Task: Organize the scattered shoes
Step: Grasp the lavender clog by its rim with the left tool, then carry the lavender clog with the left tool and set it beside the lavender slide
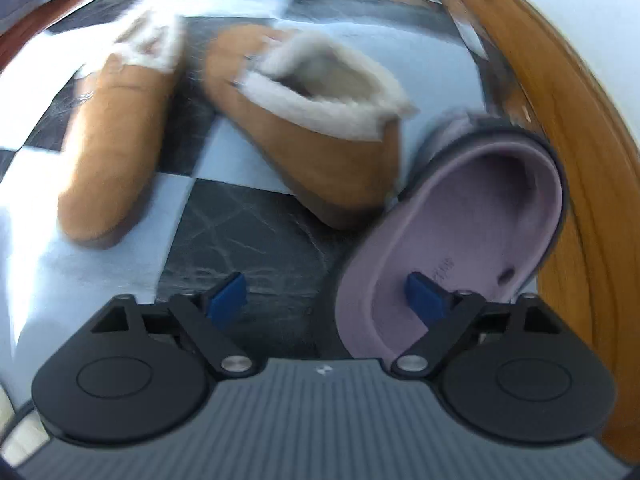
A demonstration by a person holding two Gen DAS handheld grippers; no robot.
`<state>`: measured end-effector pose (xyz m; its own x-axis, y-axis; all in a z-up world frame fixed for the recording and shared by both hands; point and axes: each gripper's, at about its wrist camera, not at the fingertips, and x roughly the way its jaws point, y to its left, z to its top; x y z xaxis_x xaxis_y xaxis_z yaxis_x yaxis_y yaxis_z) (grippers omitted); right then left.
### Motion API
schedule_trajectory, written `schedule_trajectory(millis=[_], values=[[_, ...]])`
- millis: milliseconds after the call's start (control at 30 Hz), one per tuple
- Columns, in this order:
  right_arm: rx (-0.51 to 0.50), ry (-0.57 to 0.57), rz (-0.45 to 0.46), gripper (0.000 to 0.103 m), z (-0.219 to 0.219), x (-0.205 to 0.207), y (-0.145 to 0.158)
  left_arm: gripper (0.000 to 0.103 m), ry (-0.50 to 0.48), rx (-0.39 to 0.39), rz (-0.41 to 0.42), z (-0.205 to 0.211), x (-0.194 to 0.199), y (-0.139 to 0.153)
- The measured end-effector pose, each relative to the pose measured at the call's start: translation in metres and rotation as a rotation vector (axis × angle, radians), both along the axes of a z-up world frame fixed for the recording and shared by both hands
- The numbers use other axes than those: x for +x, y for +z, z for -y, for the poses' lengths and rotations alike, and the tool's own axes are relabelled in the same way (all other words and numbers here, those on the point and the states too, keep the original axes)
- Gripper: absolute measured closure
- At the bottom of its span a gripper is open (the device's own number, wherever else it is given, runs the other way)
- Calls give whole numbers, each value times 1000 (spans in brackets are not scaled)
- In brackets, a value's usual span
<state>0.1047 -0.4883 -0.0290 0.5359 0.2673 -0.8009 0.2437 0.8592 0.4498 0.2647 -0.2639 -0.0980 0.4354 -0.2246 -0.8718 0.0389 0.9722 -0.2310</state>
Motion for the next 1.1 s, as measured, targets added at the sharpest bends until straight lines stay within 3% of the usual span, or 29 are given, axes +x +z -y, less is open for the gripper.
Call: schedule_trajectory(millis=[33,100,200,267,467,567,633,700,767,867,933,967,1000,1033,1100], values=[[4,-2,-2,25,1,-2,0,76,-11,5,-7,4,-2,4],[11,3,-3,25,3,-4,1,95,-54,109,13,16,-8,13],[0,10,5,25,3,-8,5,96,-140,235,17,22,-23,18],[3,7,15,25,4,-10,8,97,-168,278,27,14,-27,18],[13,-10,22,25,11,-10,6,97,-220,263,10,-21,-34,29],[13,-4,17,25,10,-11,4,96,-161,199,6,-34,-31,38],[3,11,17,25,10,-13,2,85,-98,68,46,-40,-28,45],[-9,16,8,25,9,-15,0,47,-101,46,102,-31,-27,50],[-10,21,2,25,9,-17,-3,38,-105,81,166,-17,-26,52],[6,12,-2,25,13,-17,-8,38,-151,154,169,8,-16,38],[12,14,-4,25,15,-17,-10,52,-171,208,90,26,-4,21],[9,14,-5,25,16,-17,-11,76,-167,281,91,34,-2,17],[-5,12,-7,25,18,-17,-13,85,-164,363,95,41,0,13],[-14,7,-12,25,19,-17,-15,85,-174,411,97,46,2,10],[-31,-2,-20,25,22,-16,-18,87,-161,386,77,43,3,13]])
